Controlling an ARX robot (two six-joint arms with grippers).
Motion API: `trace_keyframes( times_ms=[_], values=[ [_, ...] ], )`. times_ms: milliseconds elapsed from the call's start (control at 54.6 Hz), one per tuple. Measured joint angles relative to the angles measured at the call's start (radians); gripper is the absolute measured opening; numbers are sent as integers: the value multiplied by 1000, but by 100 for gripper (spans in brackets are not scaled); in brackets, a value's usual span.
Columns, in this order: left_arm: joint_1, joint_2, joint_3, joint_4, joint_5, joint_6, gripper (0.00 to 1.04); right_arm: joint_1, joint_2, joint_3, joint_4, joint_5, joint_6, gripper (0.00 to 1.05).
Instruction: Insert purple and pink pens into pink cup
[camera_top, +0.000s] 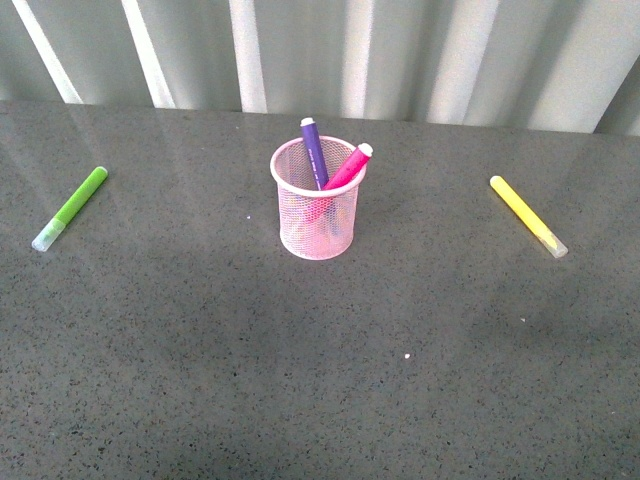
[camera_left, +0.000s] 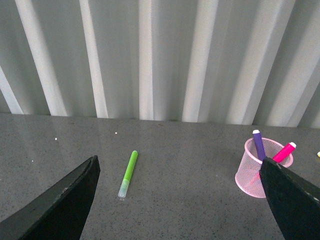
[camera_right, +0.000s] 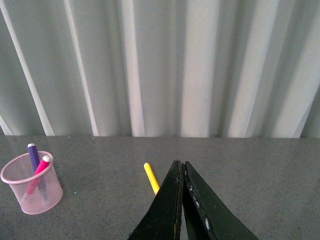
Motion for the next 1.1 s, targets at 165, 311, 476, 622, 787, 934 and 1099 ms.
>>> trace_keyframes(
  times_ms=[165, 311, 476, 622, 787, 934, 1099],
  values=[
    [0, 0, 0, 0, 0, 0, 98, 0, 0, 0, 0, 0, 0, 3],
    [0, 0, 0, 0, 0, 0, 98, 0, 0, 0, 0, 0, 0, 16],
    [0, 0, 0, 0, 0, 0, 98, 0, 0, 0, 0, 0, 0, 42],
    [0, 0, 0, 0, 0, 0, 98, 0, 0, 0, 0, 0, 0, 65],
    [0, 0, 0, 0, 0, 0, 98, 0, 0, 0, 0, 0, 0, 93],
    [0, 0, 0, 0, 0, 0, 98, 0, 0, 0, 0, 0, 1, 98],
    [0, 0, 0, 0, 0, 0, 98, 0, 0, 0, 0, 0, 1, 98]
  ],
)
